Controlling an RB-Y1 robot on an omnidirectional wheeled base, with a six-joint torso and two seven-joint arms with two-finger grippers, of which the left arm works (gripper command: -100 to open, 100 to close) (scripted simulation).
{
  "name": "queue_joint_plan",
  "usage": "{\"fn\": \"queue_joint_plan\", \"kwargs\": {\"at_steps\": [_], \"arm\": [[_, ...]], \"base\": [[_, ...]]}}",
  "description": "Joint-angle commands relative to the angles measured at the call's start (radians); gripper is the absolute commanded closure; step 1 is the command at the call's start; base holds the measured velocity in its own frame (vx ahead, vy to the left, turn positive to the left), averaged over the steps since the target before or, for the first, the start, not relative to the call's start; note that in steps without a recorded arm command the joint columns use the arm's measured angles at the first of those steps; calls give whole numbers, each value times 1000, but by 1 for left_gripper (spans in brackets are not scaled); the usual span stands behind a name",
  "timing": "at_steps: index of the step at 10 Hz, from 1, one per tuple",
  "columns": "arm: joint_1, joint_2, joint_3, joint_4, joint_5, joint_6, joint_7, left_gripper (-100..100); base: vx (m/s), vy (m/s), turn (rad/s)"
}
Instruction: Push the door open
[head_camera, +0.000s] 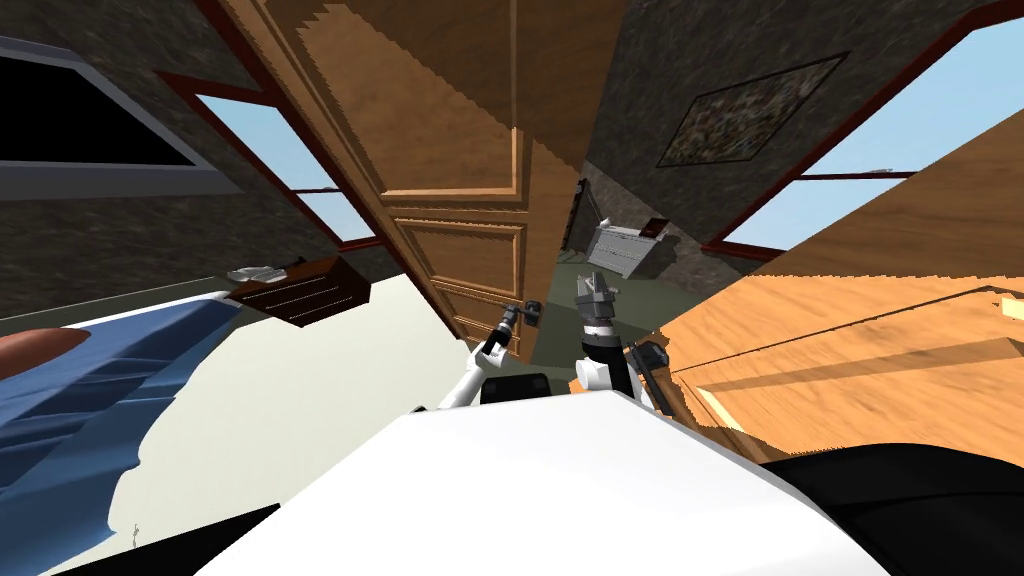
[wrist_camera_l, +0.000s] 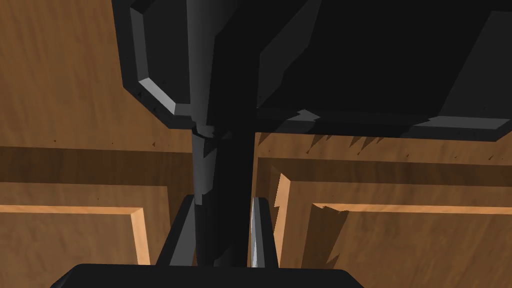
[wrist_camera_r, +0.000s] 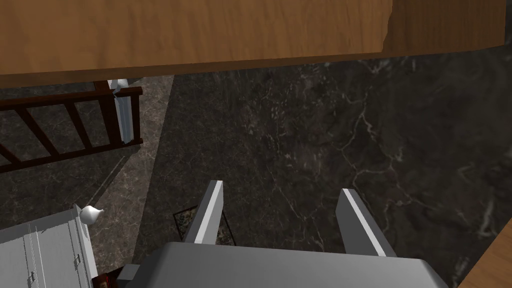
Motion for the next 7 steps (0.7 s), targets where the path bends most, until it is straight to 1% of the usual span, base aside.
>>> {"fn": "queue_joint_plan", "kwargs": {"at_steps": [1,5,7], "arm": [[9,0,-7,-2,4,15,-10,100],[12,10,0,0,19,32,-26,100],[14,16,5,1,31,45,-38,100]], "base": [[24,49,-225],[28,46,-204],[34,47,-228]]}}
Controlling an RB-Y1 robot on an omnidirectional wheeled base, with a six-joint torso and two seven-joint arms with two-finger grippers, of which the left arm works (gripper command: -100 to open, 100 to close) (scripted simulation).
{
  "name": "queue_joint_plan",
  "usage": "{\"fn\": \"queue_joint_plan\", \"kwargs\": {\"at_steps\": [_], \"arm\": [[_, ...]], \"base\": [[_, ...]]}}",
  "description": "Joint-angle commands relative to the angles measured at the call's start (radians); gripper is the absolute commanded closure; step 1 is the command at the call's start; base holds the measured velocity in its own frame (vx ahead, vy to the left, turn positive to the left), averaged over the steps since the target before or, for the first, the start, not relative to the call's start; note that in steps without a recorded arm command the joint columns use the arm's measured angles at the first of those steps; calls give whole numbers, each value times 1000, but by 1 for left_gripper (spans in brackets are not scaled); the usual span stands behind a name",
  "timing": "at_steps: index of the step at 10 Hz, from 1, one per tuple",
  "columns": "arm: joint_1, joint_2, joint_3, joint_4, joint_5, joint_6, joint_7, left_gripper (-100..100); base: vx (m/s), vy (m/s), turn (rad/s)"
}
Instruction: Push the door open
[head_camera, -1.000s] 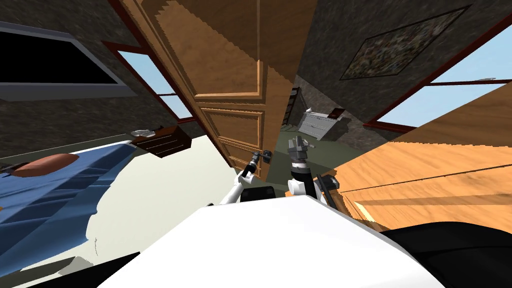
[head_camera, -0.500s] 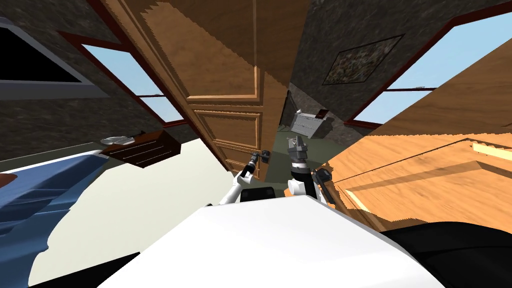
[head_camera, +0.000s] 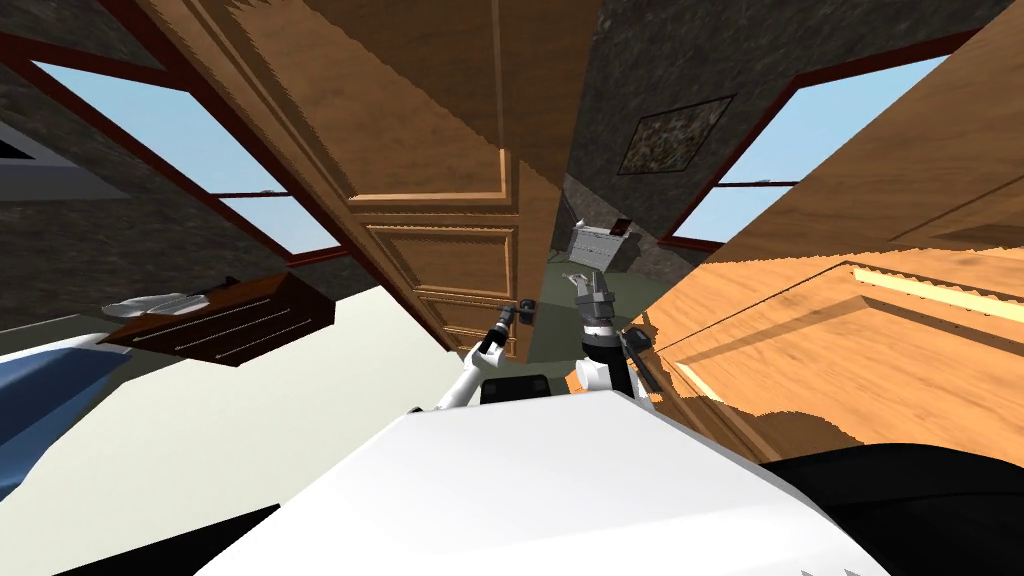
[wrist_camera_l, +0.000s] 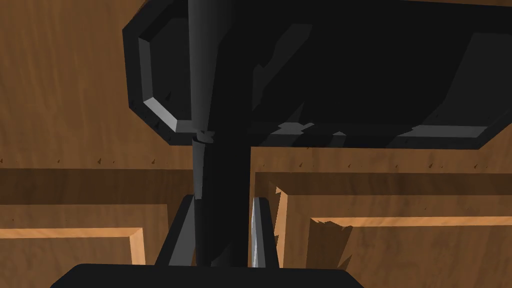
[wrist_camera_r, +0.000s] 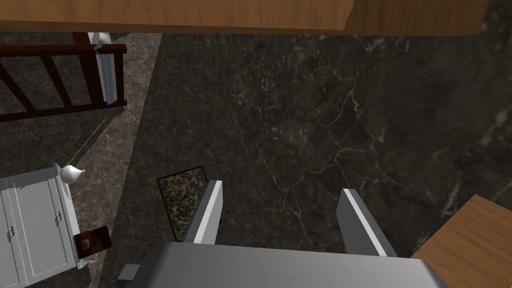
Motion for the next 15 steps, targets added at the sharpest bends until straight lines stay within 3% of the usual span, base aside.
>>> {"fn": "queue_joint_plan", "kwargs": {"at_steps": [1,15], "arm": [[10,-3,-13,12,4,18,-9,100],[20,24,9,17,54,74,-63,100]], "base": [[28,43,-143],[16,32,-163]]}}
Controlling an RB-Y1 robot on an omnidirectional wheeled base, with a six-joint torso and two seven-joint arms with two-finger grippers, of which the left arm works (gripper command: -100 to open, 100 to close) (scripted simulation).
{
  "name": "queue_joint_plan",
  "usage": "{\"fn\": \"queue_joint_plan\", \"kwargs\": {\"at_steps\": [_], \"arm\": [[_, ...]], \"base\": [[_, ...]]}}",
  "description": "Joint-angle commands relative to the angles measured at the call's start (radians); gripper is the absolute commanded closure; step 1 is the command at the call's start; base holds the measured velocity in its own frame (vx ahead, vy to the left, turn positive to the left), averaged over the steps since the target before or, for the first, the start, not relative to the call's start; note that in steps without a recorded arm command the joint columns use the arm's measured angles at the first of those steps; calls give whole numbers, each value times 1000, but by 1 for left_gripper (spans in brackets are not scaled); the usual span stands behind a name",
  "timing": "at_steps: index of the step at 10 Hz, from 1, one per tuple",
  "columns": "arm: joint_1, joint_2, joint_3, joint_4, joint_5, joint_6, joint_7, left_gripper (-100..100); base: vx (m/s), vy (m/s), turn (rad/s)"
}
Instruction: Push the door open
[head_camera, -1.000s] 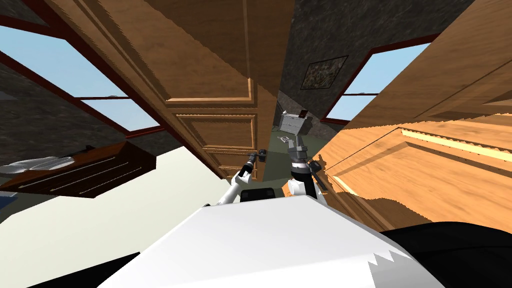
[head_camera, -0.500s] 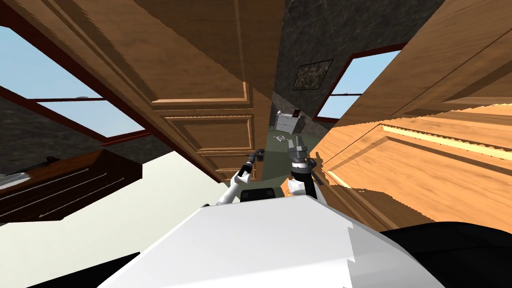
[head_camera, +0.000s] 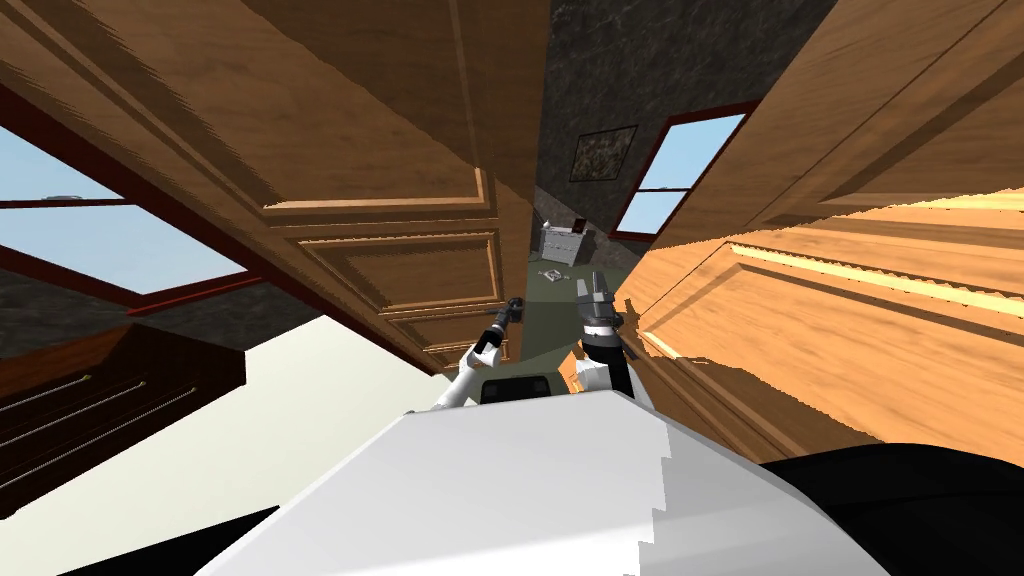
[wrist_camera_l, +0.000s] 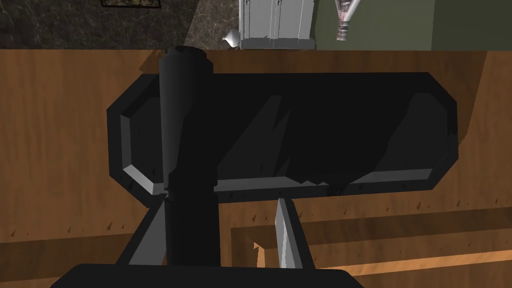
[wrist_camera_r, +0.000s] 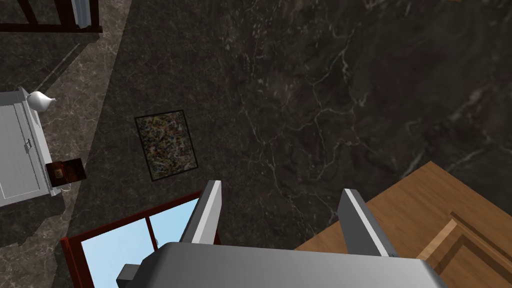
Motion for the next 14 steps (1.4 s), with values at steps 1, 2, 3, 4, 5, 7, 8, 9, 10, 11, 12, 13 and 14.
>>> {"fn": "queue_joint_plan", "kwargs": {"at_steps": [1,2,3,4,5,7,8,9,10,11,12,13,14], "arm": [[0,-5,-20,30,2,11,-1,100],[1,-3,-17,31,7,17,-7,100],[2,-1,-15,31,13,23,-13,100],[2,-1,-15,31,13,23,-13,100],[3,2,-12,32,18,29,-19,100],[6,6,-7,33,29,41,-30,100],[6,6,-7,33,29,41,-30,100],[6,6,-7,33,29,41,-30,100],[7,8,-5,33,35,47,-36,100],[7,8,-5,33,35,47,-36,100],[8,11,-3,34,40,53,-42,100],[9,13,0,35,46,59,-48,100],[9,13,0,35,46,59,-48,100]], "base": [[7,32,-78],[9,24,-114],[12,31,-182],[15,26,-78],[16,23,-105],[15,39,-204],[11,27,-98],[6,9,22],[4,8,-114],[1,18,-55],[3,24,-147],[12,40,-172],[9,31,-70]]}}
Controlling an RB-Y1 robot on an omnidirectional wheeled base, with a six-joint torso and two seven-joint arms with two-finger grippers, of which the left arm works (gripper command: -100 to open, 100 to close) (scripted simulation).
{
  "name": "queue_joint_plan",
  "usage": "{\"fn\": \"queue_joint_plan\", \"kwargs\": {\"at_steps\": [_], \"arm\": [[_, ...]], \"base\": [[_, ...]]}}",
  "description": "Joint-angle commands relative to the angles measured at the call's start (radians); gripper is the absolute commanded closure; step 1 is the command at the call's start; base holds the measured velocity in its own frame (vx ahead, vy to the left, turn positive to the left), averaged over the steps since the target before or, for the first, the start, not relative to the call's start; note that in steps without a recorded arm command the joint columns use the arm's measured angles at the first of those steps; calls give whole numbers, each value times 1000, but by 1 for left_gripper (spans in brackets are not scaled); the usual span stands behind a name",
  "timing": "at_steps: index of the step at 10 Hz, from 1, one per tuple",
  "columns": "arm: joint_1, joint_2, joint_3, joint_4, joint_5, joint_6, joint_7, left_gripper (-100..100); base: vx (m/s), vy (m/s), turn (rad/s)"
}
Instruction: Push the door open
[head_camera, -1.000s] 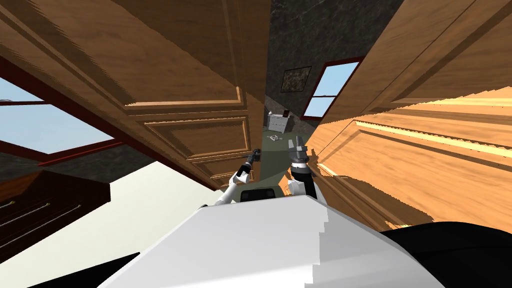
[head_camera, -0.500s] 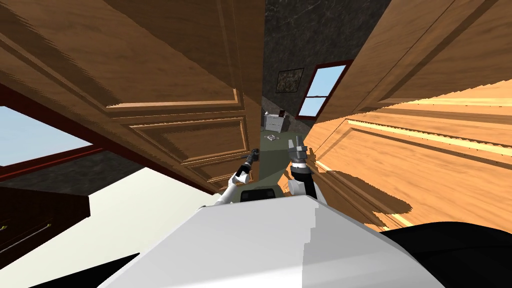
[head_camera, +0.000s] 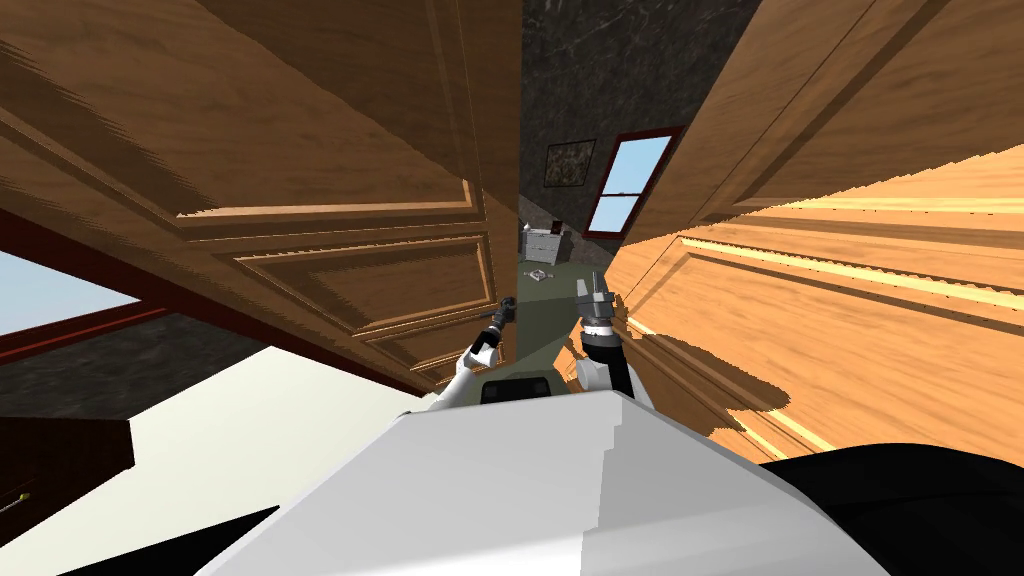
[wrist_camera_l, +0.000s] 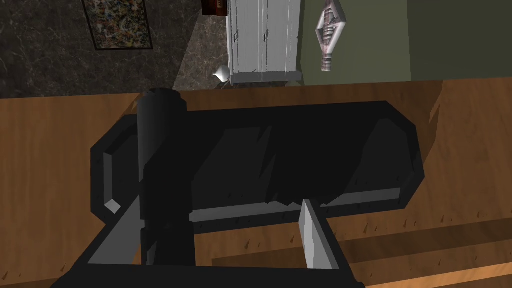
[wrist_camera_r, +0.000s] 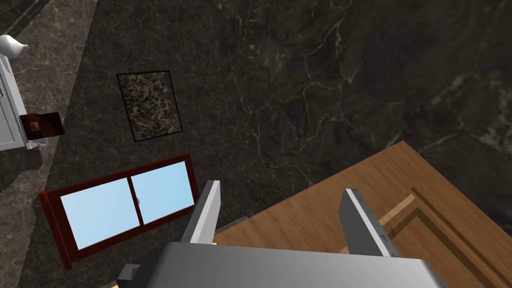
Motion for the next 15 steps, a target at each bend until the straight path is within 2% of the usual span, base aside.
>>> {"fn": "queue_joint_plan", "kwargs": {"at_steps": [1,3,8,15], "arm": [[9,-5,-20,6,-2,30,-4,100],[12,-1,-15,7,9,42,-16,100],[12,-1,-15,7,9,42,-16,100],[16,8,-5,10,31,66,-39,100]], "base": [[-2,6,10],[6,26,-150],[2,6,-14],[8,22,-107]]}}
